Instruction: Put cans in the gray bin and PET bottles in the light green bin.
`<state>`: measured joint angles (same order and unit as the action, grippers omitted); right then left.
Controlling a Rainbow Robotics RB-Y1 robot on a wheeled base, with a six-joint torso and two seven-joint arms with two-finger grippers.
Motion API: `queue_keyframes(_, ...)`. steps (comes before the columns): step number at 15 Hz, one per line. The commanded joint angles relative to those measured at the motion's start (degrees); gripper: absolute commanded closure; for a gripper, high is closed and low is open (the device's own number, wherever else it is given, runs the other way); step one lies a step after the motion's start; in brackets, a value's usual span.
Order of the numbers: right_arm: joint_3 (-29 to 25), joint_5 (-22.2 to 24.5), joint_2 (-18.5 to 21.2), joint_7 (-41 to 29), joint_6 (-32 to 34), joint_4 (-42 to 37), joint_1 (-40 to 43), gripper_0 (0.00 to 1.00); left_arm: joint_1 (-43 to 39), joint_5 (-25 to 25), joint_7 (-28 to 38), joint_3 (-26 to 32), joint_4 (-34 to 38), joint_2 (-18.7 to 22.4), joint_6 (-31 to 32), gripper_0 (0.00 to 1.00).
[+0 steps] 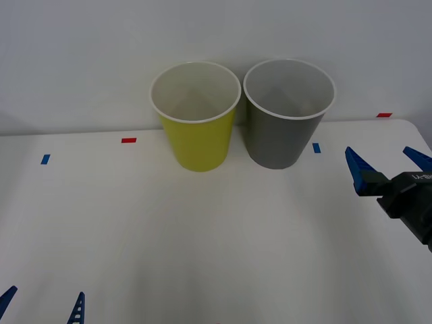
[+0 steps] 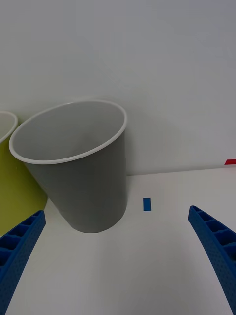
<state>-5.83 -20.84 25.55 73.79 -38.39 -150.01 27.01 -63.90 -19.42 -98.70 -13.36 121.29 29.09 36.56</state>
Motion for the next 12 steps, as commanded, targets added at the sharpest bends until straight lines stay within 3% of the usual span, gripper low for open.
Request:
queue_keyframes(1, 1.78, 3.44, -1.73, 0.12, -0.28, 0.01, 0.24, 0.00, 0.00, 0.00, 0.00, 0.00, 0.00, 0.00, 0.00, 0.00)
queue_keyframes(4, 4.68, 7.31, -3.48, 0.48, -0.28, 0.01, 0.24, 0.00, 0.00, 0.00, 0.00, 0.00, 0.00, 0.00, 0.00, 0.00)
queue_keyframes(6, 4.86, 7.13, -2.61, 0.39, 0.16, 0.01, 0.50, 0.00, 0.00, 0.00, 0.00, 0.00, 0.00, 0.00, 0.00, 0.00)
queue_keyframes(7, 5.47, 6.96, -3.48, 0.48, 2.97, 0.01, 0.77, 0.00, 0.00, 0.00, 0.00, 0.00, 0.00, 0.00, 0.00, 0.00)
queue_keyframes(9, 7.76, 9.07, -3.75, 1.00, 17.39, 5.78, 1.91, 0.00, 0.00, 0.00, 0.00, 0.00, 0.00, 0.00, 0.00, 0.00)
queue_keyframes(12, 8.55, 9.68, -3.31, 3.11, 26.18, 8.94, 6.92, 0.00, 0.00, 0.00, 0.00, 0.00, 0.00, 0.00, 0.00, 0.00)
